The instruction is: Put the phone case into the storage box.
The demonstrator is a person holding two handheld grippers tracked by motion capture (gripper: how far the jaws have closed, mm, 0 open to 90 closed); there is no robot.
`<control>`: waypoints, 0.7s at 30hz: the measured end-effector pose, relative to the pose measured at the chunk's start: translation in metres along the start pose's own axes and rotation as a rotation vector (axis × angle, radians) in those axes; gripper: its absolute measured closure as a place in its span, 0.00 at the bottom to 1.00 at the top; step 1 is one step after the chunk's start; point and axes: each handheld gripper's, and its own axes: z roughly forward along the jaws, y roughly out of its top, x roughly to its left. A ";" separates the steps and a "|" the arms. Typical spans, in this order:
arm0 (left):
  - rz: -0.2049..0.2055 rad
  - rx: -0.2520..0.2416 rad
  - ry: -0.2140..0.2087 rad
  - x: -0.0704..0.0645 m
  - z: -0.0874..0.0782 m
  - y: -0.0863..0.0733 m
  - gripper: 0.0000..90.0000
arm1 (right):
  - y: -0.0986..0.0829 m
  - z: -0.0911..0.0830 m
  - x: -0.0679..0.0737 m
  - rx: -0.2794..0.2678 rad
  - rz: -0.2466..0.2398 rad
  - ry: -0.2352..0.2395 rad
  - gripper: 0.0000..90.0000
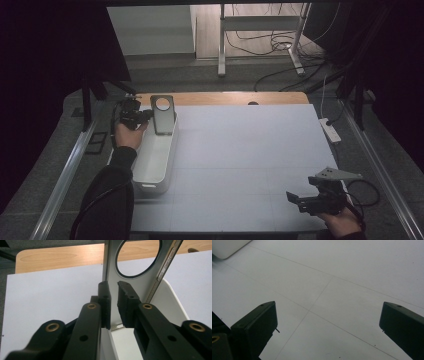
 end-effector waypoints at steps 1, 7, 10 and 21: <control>0.000 0.000 0.000 0.000 0.000 0.000 0.86 | 0.000 0.000 0.000 0.000 0.000 0.000 0.02; 0.005 0.001 -0.009 0.001 0.000 -0.001 0.81 | 0.000 0.000 0.000 0.002 0.001 0.001 0.02; 0.003 0.001 -0.014 0.001 -0.001 -0.001 0.78 | 0.000 0.000 0.000 0.002 0.001 0.001 0.02; 0.005 -0.009 -0.030 0.003 -0.002 -0.002 0.58 | 0.000 0.001 0.000 0.006 0.004 0.001 0.02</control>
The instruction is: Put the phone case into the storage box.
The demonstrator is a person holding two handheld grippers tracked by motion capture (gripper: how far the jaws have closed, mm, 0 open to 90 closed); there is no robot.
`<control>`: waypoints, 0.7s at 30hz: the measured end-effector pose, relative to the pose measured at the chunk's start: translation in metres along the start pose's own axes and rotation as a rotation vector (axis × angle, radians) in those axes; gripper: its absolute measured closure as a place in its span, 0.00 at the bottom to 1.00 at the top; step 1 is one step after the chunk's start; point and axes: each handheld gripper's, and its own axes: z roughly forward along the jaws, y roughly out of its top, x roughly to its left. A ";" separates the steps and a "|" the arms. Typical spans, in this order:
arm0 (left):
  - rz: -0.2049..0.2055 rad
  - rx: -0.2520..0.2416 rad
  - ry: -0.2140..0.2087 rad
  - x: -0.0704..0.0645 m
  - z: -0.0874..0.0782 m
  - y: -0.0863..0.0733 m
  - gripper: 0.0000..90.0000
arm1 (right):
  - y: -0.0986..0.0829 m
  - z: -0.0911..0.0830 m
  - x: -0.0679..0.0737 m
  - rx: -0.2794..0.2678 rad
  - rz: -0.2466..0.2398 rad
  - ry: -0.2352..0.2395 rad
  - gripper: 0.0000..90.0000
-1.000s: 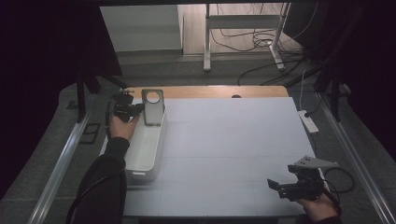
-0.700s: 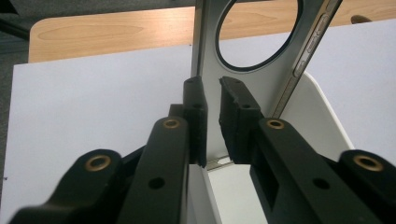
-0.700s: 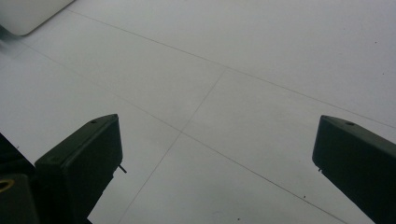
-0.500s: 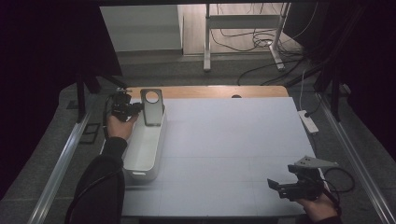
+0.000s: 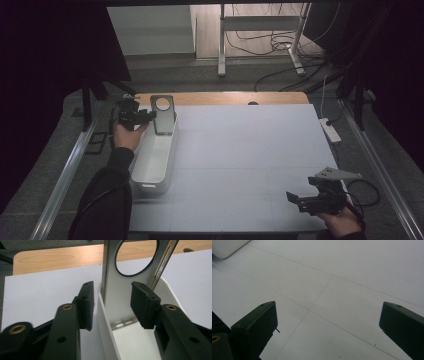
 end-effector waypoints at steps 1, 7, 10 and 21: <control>0.006 0.001 -0.001 0.000 0.000 0.000 0.56 | 0.000 0.000 0.000 0.000 0.000 0.000 0.02; 0.009 -0.003 -0.029 0.001 -0.001 0.000 0.46 | 0.000 0.000 0.000 -0.001 0.000 0.001 0.02; 0.013 -0.002 -0.053 0.002 -0.001 0.000 0.37 | 0.000 0.000 0.000 -0.001 0.001 0.001 0.02; 0.023 -0.001 -0.108 0.002 -0.001 -0.002 0.16 | 0.000 0.000 0.000 0.000 0.001 0.000 0.02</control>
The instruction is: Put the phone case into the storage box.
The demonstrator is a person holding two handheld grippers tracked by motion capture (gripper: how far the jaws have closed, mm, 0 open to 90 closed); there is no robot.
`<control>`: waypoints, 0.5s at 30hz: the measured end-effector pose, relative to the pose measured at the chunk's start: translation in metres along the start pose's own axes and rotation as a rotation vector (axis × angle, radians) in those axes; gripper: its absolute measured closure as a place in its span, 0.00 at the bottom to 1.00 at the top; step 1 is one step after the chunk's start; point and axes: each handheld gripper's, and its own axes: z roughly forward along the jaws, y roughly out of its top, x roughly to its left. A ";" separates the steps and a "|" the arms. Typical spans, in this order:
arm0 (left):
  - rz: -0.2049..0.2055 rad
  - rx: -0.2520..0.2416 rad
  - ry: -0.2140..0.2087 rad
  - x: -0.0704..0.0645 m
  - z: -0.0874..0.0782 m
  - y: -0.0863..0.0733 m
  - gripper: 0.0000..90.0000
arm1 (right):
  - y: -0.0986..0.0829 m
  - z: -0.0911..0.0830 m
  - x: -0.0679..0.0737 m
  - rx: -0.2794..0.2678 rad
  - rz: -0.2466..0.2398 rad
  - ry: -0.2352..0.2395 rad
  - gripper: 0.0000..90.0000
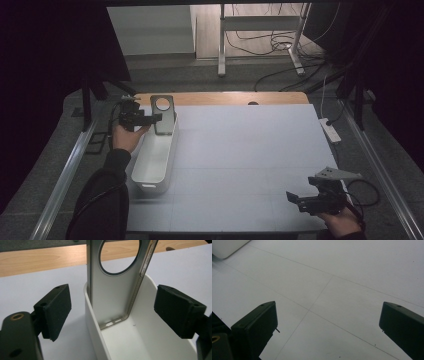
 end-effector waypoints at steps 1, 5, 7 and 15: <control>0.002 0.007 -0.002 0.000 0.000 0.000 0.15 | 0.000 0.000 0.000 0.000 0.000 0.000 0.02; 0.005 -0.004 -0.039 -0.002 -0.003 -0.001 0.14 | 0.000 0.000 0.000 0.000 0.000 0.001 0.02; 0.017 -0.002 -0.045 -0.004 -0.005 -0.001 0.12 | 0.000 0.000 0.000 0.000 0.000 0.001 0.02; 0.083 -0.001 -0.044 -0.011 -0.008 -0.002 0.05 | 0.000 0.000 0.000 0.001 0.000 -0.001 0.02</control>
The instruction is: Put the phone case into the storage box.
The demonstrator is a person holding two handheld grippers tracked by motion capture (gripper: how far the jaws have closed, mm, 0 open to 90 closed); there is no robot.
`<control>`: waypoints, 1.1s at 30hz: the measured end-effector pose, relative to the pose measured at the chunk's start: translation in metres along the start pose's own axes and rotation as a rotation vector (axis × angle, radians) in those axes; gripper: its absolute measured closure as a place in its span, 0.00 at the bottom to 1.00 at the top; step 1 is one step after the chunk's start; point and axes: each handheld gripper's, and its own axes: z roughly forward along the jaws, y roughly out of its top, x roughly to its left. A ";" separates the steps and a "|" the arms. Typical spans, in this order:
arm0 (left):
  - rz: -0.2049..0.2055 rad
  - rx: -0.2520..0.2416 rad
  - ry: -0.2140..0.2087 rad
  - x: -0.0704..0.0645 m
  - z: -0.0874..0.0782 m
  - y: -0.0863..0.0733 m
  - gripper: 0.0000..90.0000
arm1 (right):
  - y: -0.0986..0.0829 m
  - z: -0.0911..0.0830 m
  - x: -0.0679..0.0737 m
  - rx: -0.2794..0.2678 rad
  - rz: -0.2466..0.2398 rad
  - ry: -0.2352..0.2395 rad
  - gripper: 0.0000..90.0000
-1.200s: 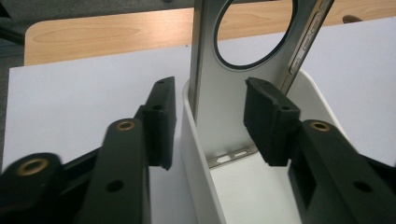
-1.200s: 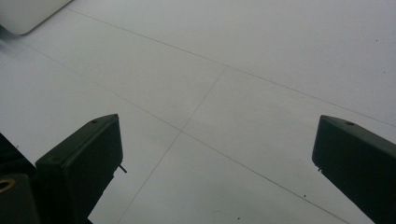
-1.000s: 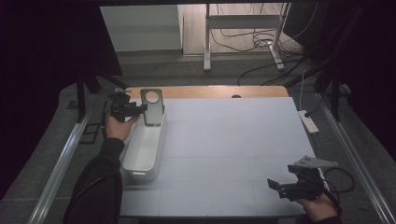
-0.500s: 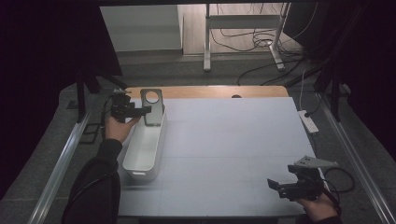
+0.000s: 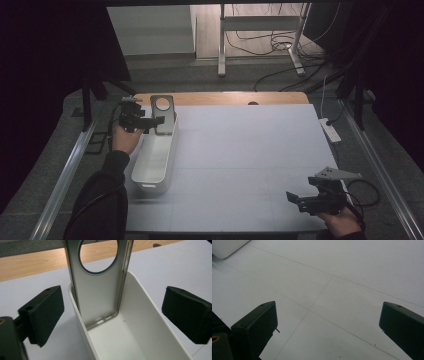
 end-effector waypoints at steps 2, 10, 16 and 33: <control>0.015 0.003 0.003 -0.002 0.000 -0.001 0.04 | 0.000 0.000 0.000 0.000 0.000 0.001 0.02; 0.051 0.014 0.016 -0.008 -0.002 -0.004 0.03 | 0.000 0.000 0.000 0.000 0.000 0.000 0.02; 0.069 0.021 0.017 -0.013 -0.004 -0.006 0.02 | 0.000 0.000 0.000 0.000 -0.001 0.001 0.02; 0.072 0.027 -0.004 -0.019 -0.010 -0.018 0.02 | 0.000 0.000 0.000 0.000 -0.001 -0.001 0.02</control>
